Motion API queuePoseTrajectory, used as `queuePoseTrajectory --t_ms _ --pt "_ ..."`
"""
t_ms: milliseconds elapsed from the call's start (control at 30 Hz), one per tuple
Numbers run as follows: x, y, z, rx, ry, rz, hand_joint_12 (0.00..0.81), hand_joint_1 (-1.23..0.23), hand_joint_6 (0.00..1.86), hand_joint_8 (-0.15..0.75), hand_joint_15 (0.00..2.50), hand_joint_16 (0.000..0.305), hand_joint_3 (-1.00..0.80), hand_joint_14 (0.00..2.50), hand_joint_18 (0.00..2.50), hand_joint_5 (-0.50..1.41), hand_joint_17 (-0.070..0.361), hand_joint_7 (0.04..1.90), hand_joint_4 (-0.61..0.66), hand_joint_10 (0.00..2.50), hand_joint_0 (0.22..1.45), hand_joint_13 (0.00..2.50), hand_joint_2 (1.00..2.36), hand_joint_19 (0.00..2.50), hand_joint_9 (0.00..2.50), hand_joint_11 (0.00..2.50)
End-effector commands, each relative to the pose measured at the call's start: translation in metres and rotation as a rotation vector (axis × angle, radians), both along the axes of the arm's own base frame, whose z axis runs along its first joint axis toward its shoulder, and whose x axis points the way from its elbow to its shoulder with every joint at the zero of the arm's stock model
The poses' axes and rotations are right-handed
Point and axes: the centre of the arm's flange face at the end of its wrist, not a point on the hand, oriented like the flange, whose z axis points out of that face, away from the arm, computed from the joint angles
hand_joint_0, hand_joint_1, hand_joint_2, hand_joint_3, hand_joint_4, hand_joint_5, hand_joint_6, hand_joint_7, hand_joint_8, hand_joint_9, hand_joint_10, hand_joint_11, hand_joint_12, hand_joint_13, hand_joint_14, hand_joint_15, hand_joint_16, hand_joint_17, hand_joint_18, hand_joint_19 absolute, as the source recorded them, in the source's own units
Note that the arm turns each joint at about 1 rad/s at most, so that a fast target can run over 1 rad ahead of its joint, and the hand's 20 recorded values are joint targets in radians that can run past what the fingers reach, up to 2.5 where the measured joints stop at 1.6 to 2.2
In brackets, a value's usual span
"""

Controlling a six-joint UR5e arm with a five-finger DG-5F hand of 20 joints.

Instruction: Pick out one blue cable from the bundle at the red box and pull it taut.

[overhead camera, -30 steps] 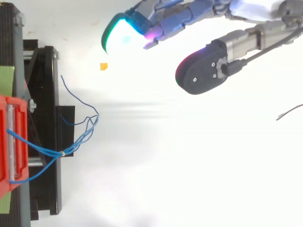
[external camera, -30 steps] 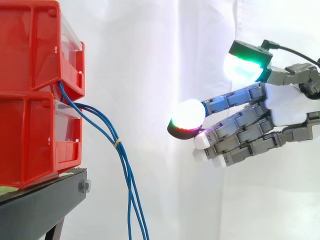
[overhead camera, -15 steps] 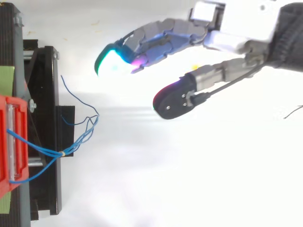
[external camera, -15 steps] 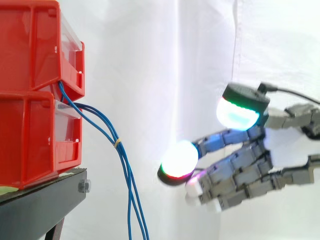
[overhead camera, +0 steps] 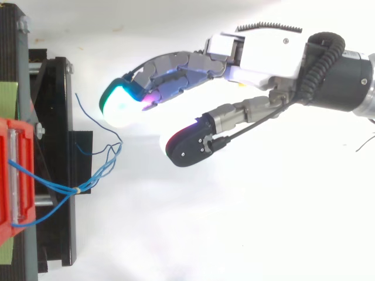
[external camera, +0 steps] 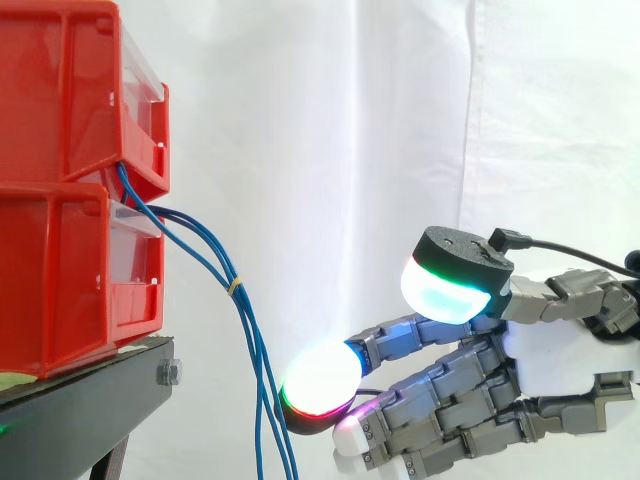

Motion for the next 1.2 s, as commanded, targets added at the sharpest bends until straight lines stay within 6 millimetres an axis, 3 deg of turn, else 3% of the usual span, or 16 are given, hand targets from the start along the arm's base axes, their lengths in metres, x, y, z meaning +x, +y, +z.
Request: queuePoseTrajectory --t_ms 0,167,433,567,1167 --pt "0.003 0.005 -0.010 0.001 0.005 0.006 0.302 -0.61 0.50 0.229 0.14 0.041 -0.50 0.00 0.18 -0.20 0.092 0.66 0.17 0.00 0.54 0.35 1.00 0.33 0.59 0.05" --pt "0.023 0.013 -0.035 0.001 -0.018 0.011 0.302 -0.61 0.50 0.228 0.13 0.041 -0.50 0.01 0.19 -0.20 0.092 0.66 0.16 0.00 0.54 0.35 1.00 0.34 0.60 0.06" --pt "0.040 0.028 -0.020 -0.011 -0.069 0.030 0.305 -0.62 0.50 0.226 0.13 0.041 -0.50 0.00 0.19 -0.19 0.092 0.70 0.17 0.00 0.54 0.35 1.00 0.34 0.59 0.05" --pt "0.050 0.036 -0.035 -0.015 -0.111 0.041 0.305 -0.62 0.50 0.226 0.14 0.041 -0.50 0.01 0.20 -0.18 0.093 0.73 0.17 0.00 0.53 0.35 1.00 0.35 0.59 0.06" --pt "0.056 0.043 -0.032 -0.015 -0.160 0.069 0.305 -0.64 0.50 0.232 0.15 0.041 -0.50 0.01 0.22 -0.15 0.093 0.88 0.19 0.00 0.55 0.37 1.00 0.36 0.60 0.09"
